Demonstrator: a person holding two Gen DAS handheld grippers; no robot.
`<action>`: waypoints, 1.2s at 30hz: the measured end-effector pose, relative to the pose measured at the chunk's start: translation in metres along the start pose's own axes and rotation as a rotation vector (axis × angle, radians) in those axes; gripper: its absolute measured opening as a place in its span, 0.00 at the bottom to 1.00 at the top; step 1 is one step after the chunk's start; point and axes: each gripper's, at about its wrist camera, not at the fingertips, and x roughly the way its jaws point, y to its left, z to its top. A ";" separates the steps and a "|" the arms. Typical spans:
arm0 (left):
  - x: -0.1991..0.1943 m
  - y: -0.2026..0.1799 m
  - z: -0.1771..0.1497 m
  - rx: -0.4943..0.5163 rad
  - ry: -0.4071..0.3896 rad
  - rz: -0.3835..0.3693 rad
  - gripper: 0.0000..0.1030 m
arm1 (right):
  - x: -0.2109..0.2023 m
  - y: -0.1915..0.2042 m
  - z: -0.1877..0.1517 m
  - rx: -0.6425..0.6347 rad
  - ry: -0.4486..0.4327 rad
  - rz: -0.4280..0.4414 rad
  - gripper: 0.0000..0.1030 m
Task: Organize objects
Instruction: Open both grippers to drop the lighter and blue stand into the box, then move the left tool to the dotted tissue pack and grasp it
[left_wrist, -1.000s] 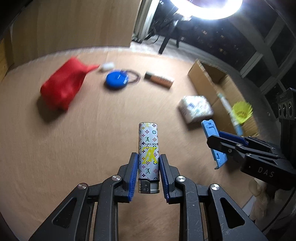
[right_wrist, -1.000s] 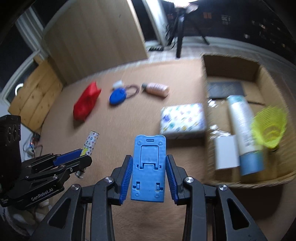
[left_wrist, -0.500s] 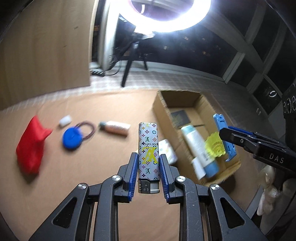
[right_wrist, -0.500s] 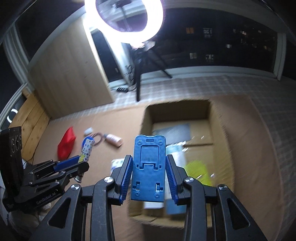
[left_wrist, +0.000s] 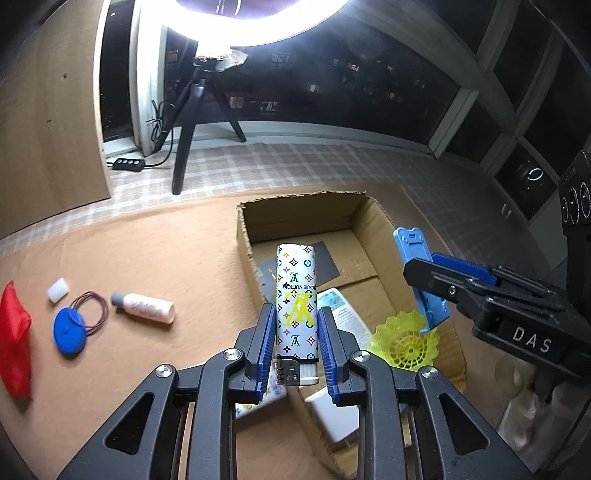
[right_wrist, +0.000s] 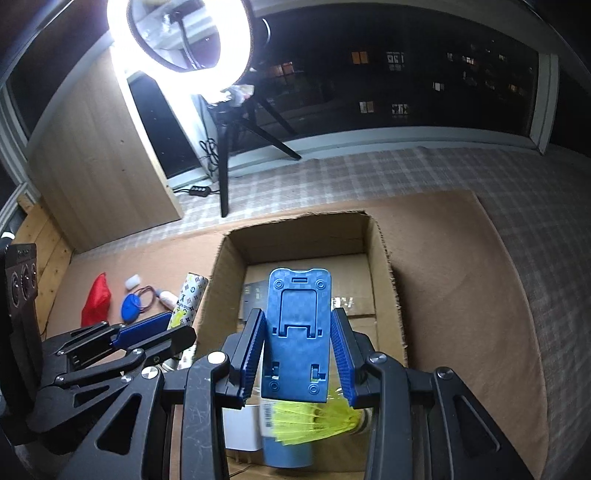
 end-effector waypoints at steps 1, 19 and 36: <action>0.002 -0.001 0.001 0.000 0.003 0.000 0.24 | 0.001 -0.002 0.000 0.000 0.002 -0.003 0.32; 0.000 0.020 0.002 -0.004 -0.011 -0.014 0.56 | -0.014 -0.003 -0.004 0.064 -0.017 0.038 0.46; 0.024 0.083 -0.014 -0.053 0.098 0.056 0.54 | -0.037 0.017 -0.046 0.086 0.008 0.082 0.46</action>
